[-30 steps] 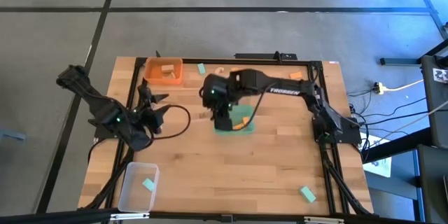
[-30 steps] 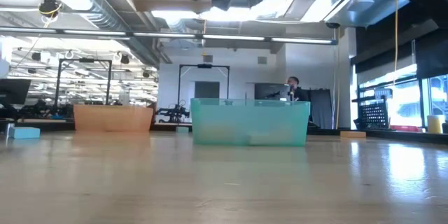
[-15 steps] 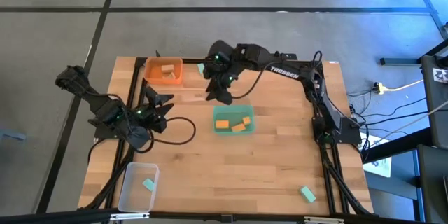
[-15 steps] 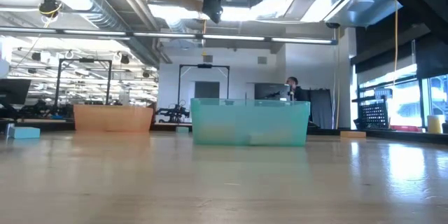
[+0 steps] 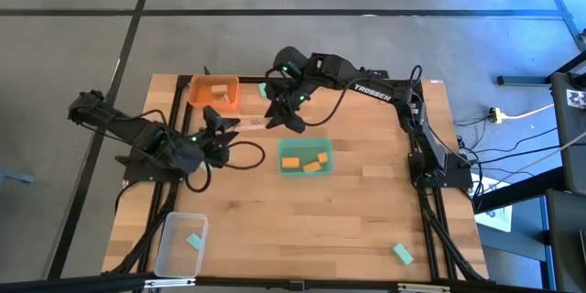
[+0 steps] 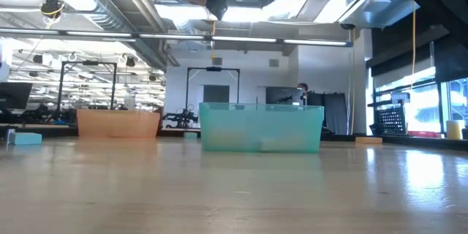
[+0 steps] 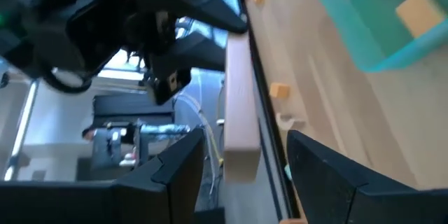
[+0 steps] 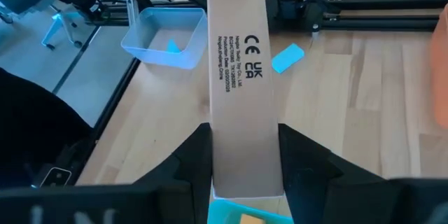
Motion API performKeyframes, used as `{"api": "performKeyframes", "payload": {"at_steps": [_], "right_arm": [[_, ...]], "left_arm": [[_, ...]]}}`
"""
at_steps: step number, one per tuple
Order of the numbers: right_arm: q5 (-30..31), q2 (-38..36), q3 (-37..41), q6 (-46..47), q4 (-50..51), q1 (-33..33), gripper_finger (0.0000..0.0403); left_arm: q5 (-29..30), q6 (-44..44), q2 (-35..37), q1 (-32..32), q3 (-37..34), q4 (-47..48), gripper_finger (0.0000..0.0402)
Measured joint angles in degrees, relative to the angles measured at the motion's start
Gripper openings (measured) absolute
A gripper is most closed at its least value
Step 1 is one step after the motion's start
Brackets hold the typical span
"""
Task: Sort & place blocks by color
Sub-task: Put the brown block into the light orange bin
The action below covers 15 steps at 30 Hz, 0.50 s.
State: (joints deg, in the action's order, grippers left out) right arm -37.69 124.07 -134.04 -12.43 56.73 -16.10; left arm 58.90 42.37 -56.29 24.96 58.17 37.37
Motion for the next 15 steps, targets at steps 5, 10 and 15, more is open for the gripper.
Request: {"api": "performKeyframes", "payload": {"at_steps": [5, 10, 15], "right_arm": [[0.0, 0.0, 0.0, -0.3, 0.0, 0.0, 0.0127], [0.0, 0.0, 0.0, -0.3, 0.0, 0.0, 0.0127], [0.0, 0.0, 0.0, -0.2, 0.0, 0.0, 0.0127]], "left_arm": [[-4.7, 3.0, 0.0, -2.8, 0.0, -1.7, 0.0193], [-4.0, 3.3, -1.0, -5.8, 0.0, -2.9, 0.0193], [-4.4, 3.3, -2.3, -7.9, 0.0, -4.8, 0.0169]]}}
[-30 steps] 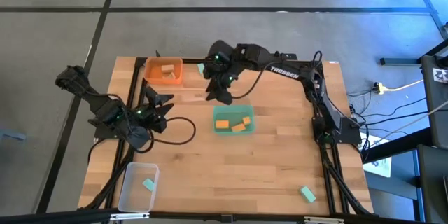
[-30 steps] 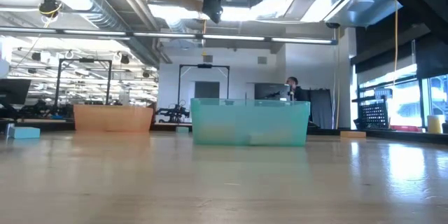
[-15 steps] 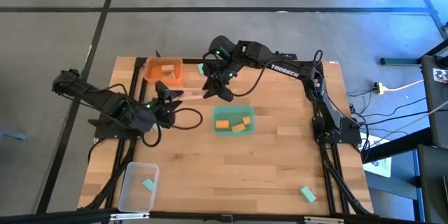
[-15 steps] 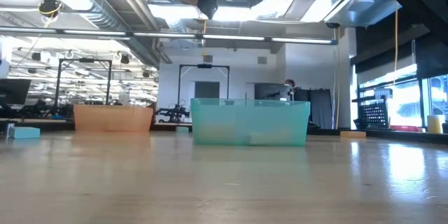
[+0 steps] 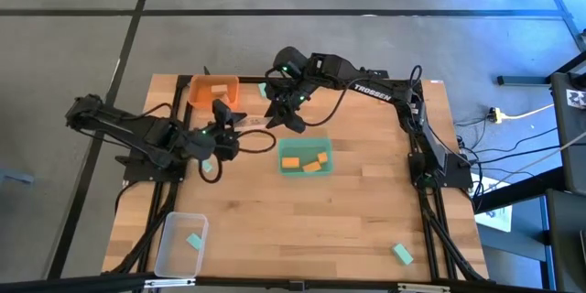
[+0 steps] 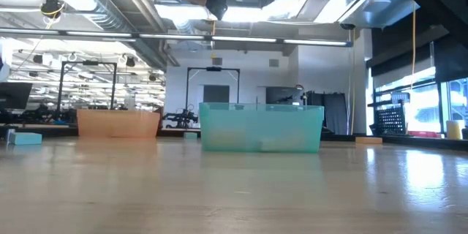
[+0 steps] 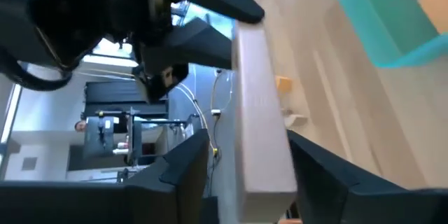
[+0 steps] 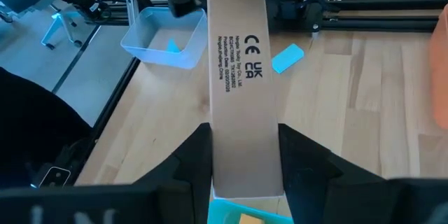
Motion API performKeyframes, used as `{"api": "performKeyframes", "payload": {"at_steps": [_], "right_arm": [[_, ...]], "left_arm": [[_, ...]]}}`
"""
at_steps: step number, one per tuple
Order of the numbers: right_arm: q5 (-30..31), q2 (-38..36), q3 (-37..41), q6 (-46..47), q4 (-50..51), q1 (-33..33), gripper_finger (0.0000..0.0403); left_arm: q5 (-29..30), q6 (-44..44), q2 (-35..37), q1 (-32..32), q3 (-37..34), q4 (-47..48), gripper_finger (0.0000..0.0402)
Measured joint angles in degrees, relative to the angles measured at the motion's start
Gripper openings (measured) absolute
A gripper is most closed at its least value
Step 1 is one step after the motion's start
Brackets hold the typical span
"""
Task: Sort & place blocks by color
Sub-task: Put the brown block into the light orange bin
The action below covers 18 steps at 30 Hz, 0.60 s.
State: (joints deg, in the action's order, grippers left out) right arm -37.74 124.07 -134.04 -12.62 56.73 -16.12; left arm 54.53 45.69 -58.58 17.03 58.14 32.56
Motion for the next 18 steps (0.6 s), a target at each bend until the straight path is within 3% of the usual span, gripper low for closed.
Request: {"api": "performKeyframes", "payload": {"at_steps": [8, 18], "right_arm": [[0.0, 0.0, 0.0, 0.3, 0.6, 0.0, 0.0127], [-0.1, 0.1, 0.1, 0.5, 0.6, 0.0, 0.0127]], "left_arm": [[-2.4, -0.1, -2.3, -2.7, 0.1, -1.1, 0.0045], [-3.9, -0.3, -2.2, -3.4, 0.1, -1.1, 0.0042]]}}
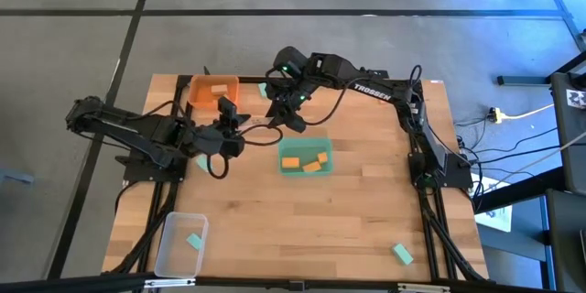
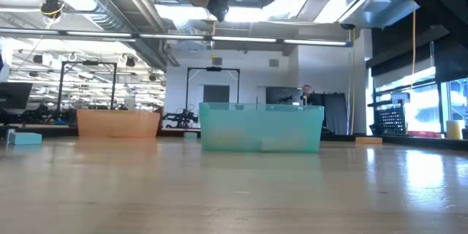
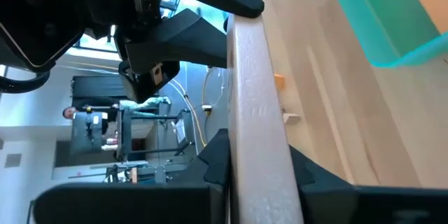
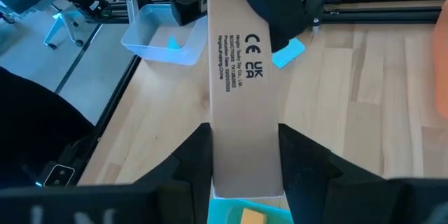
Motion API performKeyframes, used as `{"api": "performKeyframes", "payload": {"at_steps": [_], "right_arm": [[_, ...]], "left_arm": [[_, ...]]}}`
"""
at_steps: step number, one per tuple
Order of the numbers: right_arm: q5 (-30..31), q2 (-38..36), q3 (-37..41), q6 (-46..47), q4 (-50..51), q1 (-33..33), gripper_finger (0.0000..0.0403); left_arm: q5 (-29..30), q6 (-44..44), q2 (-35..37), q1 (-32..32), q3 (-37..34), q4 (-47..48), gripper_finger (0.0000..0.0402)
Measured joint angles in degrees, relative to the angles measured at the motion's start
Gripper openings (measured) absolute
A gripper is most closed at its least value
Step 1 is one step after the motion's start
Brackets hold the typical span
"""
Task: Sort & place blocks by color
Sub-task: Put the brown block into the light orange bin
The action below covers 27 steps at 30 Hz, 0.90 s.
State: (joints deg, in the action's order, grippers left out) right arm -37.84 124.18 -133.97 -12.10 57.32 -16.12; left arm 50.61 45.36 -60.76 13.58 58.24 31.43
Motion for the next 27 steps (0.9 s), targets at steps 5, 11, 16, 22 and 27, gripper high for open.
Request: {"api": "performKeyframes", "payload": {"at_steps": [5, 11, 16, 22, 27], "right_arm": [[0.0, 0.0, 0.0, 0.1, 0.0, 0.0, 0.0128], [0.4, 0.0, 0.0, 2.8, -0.4, -0.7, 0.0216], [0.4, 0.0, 0.0, 2.8, 1.5, -2.9, 0.0249], [0.3, 0.0, 0.0, 2.7, 3.6, -6.9, 0.0252], [0.4, 0.0, 0.0, 1.6, 4.4, -10.9, 0.0254]], "left_arm": [[-0.1, -1.1, 0.0, 0.0, 0.0, 0.1, 0.0042], [0.3, -6.3, -0.1, -0.3, 0.0, 1.2, 0.0042], [0.5, -13.3, 0.4, -3.0, -0.1, 3.5, 0.0042], [1.2, -22.7, 1.2, -8.4, -0.1, 9.7, 0.0042], [1.0, -34.0, 1.8, -14.7, -0.1, 16.6, 0.0042]]}}
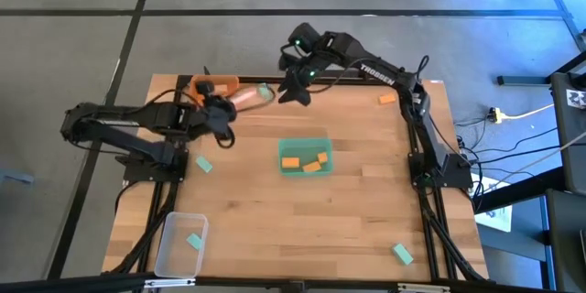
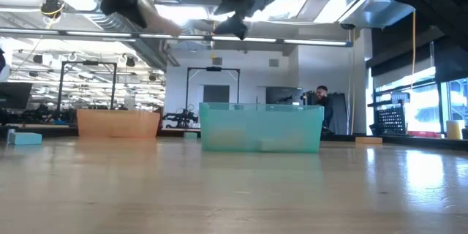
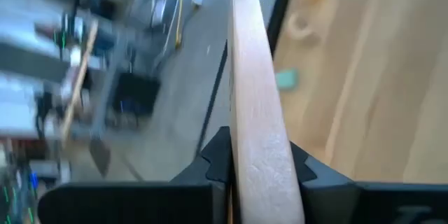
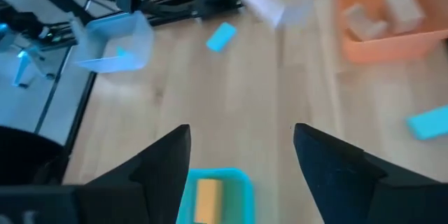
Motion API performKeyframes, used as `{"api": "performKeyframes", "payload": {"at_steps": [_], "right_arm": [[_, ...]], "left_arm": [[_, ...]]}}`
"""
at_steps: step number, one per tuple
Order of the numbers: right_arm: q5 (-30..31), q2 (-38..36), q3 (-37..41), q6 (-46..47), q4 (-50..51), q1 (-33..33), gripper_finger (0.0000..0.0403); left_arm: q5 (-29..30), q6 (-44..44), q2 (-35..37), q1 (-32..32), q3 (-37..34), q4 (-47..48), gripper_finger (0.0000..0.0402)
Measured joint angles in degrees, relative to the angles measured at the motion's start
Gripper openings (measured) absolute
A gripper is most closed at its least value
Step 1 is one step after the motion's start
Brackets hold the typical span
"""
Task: Sort & place blocks by color
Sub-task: Put the brown block into the light orange bin
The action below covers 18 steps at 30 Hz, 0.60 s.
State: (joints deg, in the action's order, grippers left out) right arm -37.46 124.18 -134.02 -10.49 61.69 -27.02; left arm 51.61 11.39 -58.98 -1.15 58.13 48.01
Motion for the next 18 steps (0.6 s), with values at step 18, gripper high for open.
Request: {"api": "performKeyframes", "payload": {"at_steps": [18], "right_arm": [[7.0, 0.0, 0.0, -7.3, -1.6, -7.5, 0.0255]], "left_arm": [[-13.7, -29.6, -0.4, -27.1, -6.2, 13.3, 0.0042]]}}
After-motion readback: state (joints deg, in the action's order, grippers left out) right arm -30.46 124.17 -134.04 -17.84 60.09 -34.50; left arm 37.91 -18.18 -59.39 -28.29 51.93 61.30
